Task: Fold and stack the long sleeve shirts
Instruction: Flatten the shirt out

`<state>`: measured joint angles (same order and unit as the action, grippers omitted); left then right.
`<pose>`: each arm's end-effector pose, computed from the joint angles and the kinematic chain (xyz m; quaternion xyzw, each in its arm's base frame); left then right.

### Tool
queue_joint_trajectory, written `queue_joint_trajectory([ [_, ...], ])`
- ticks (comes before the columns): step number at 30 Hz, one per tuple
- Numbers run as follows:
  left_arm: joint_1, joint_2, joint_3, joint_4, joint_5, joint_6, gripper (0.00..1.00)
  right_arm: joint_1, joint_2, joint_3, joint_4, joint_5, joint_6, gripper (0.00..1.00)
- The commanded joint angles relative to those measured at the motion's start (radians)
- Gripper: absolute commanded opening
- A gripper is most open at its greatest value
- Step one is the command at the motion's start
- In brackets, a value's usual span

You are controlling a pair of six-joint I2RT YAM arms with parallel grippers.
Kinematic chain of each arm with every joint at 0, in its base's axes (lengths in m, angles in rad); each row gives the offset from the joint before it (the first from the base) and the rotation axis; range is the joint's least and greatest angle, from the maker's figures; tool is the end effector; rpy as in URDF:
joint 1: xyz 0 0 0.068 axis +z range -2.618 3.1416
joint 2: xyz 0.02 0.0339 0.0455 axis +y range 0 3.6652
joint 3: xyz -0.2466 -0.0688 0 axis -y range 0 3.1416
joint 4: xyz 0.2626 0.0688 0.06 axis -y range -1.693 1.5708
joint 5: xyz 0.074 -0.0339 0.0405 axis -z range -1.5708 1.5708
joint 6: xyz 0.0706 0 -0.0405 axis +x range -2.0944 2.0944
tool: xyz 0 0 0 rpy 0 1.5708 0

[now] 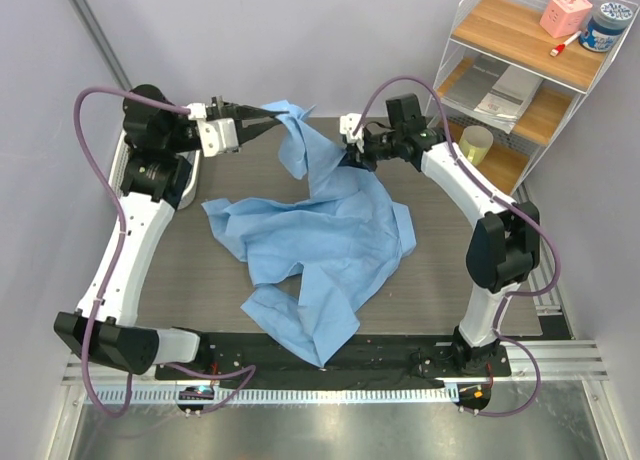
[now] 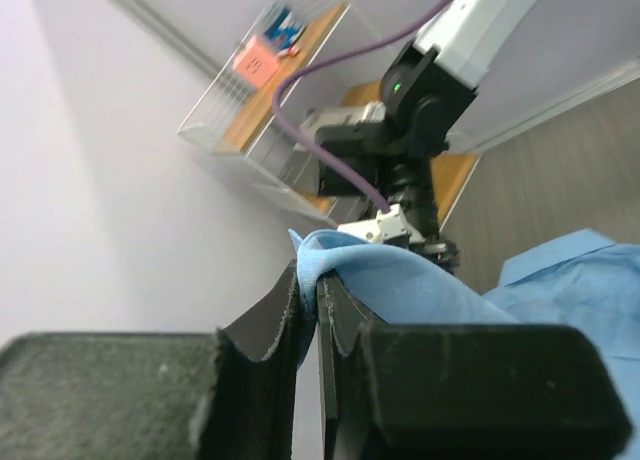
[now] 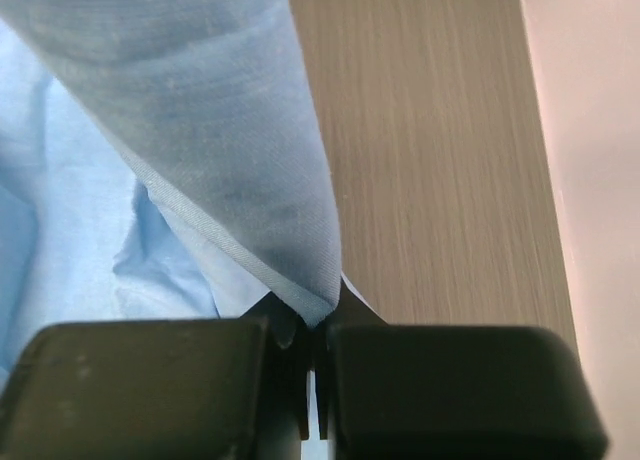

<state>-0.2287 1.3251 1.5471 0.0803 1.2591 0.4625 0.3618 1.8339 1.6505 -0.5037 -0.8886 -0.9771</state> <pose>0.2714 -0.1322 0.4975 0.6085 0.2900 -0.2706 0.6873 0.3967 0.2087 0.2875 -0.6506 0.5260 0.2534 0.4856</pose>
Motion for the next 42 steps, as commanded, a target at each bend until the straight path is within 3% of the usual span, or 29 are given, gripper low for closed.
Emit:
queue_joint_trajectory([
  [1, 0.014, 0.009, 0.01, -0.073, -0.2, 0.19, 0.12, -0.037, 0.022, 0.135, 0.011, 0.141, 0.167, 0.01],
  [5, -0.006, 0.049, 0.002, -0.057, -0.063, 0.064, 0.16, -0.083, 0.054, 0.23, 0.002, 0.264, 0.402, 0.01],
  [6, -0.032, 0.049, -0.011, -0.057, 0.007, 0.03, 0.2, -0.087, 0.048, 0.235, -0.002, 0.273, 0.469, 0.01],
  [9, -0.161, 0.011, -0.126, -0.121, 0.024, -0.016, 0.32, -0.104, 0.009, 0.216, -0.009, 0.299, 0.537, 0.01],
  [11, -0.19, -0.027, -0.212, -0.207, -0.059, -0.015, 0.43, -0.11, -0.022, 0.18, -0.013, 0.318, 0.546, 0.01],
  [12, -0.19, -0.033, -0.211, -0.264, -0.228, -0.018, 0.55, -0.115, -0.066, 0.145, -0.012, 0.333, 0.558, 0.01],
  [15, -0.138, 0.025, -0.116, -0.506, -0.525, -0.01, 0.67, -0.13, -0.171, 0.082, -0.01, 0.341, 0.566, 0.01],
  [19, 0.115, 0.167, -0.045, -0.643, -0.566, 0.008, 0.69, -0.13, -0.3, -0.098, 0.046, 0.344, 0.525, 0.01],
  [21, 0.152, 0.271, 0.019, -0.797, -0.573, 0.129, 0.69, -0.13, -0.324, -0.147, 0.063, 0.347, 0.511, 0.01],
  [22, 0.167, 0.305, 0.048, -0.868, -0.576, 0.281, 0.68, -0.13, -0.337, -0.152, 0.067, 0.361, 0.509, 0.01],
  [24, 0.178, 0.405, 0.121, -1.044, -0.602, 0.399, 0.59, -0.13, -0.341, -0.149, 0.06, 0.37, 0.518, 0.01],
  [25, 0.195, 0.436, 0.143, -1.095, -0.596, 0.504, 0.56, -0.13, -0.346, -0.146, 0.059, 0.373, 0.52, 0.01],
  [27, 0.206, 0.485, 0.171, -1.163, -0.607, 0.565, 0.52, -0.13, -0.352, -0.146, 0.059, 0.372, 0.523, 0.01],
  [36, 0.21, 0.555, 0.1, -1.073, -0.612, 0.826, 0.5, -0.132, -0.367, -0.138, 0.045, 0.378, 0.499, 0.01],
  [42, 0.207, 0.644, 0.11, -0.978, -0.619, 0.853, 0.45, -0.13, -0.349, -0.12, 0.045, 0.373, 0.499, 0.01],
])
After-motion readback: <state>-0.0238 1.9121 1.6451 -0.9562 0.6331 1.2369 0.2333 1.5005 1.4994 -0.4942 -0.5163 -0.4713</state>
